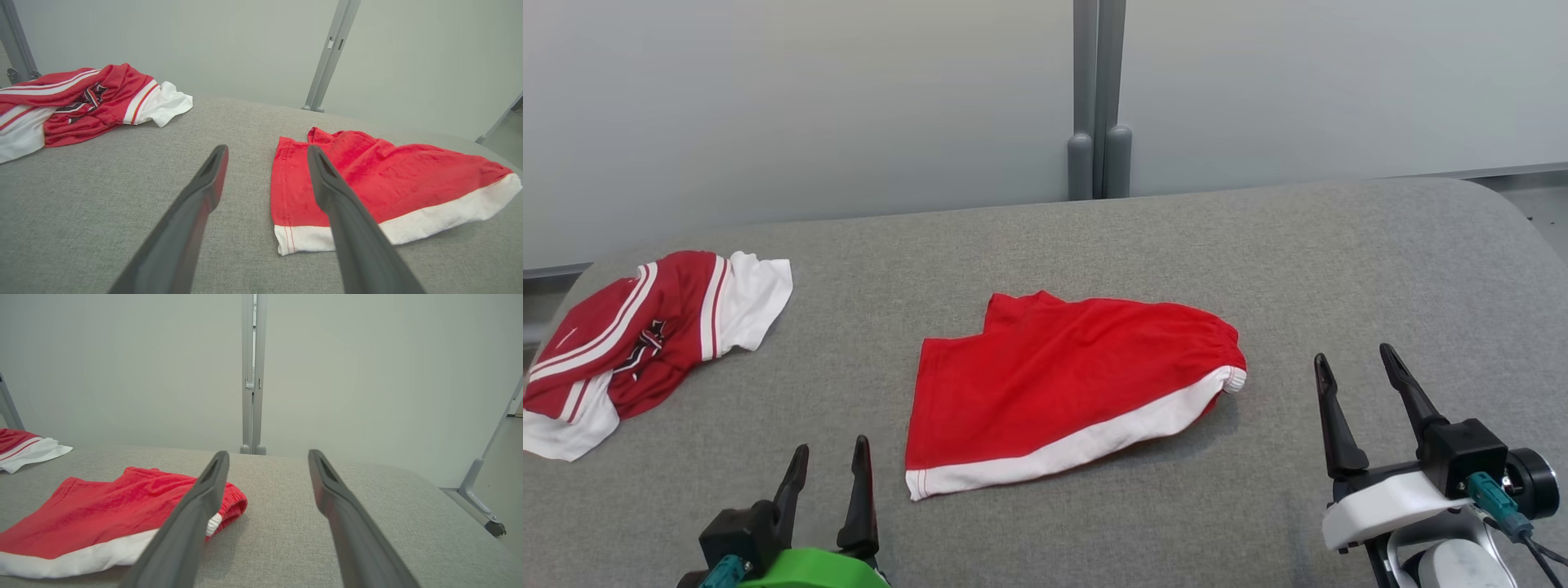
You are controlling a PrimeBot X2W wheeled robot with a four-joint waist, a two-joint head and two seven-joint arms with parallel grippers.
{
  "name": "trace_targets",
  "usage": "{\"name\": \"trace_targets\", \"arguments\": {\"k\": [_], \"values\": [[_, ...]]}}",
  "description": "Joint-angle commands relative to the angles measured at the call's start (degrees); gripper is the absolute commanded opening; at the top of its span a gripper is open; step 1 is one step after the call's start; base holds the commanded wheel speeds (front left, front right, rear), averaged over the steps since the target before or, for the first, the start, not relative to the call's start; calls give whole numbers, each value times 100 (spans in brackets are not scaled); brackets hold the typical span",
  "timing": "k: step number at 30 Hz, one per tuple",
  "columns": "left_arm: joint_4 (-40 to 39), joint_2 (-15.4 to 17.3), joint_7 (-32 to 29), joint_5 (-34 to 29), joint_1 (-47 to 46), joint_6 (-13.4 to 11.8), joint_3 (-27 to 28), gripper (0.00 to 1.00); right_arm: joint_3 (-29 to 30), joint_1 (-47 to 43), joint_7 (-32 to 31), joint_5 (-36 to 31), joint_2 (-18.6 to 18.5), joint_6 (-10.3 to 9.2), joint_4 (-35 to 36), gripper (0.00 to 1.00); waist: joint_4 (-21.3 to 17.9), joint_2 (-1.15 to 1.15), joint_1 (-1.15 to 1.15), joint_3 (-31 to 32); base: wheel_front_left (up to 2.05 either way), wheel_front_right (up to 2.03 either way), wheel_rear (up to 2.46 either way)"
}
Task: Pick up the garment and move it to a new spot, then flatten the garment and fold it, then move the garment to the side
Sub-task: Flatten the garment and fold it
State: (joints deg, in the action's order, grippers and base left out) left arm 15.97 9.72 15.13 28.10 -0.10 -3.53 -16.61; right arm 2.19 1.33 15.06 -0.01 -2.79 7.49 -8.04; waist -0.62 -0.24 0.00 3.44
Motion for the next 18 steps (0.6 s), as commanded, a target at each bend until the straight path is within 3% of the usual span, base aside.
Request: {"name": "trace_targets", "arguments": {"k": [1,18], "values": [[-134,-62,2,-82,179,-51,111,100,-33,-95,17,10,-20,0,30,100,14,24,0,36,0,0,0],[-777,-236,2,-384,767,-40,583,100,-273,-231,17,176,-19,0,78,100,38,24,0,101,0,0,0]]}}
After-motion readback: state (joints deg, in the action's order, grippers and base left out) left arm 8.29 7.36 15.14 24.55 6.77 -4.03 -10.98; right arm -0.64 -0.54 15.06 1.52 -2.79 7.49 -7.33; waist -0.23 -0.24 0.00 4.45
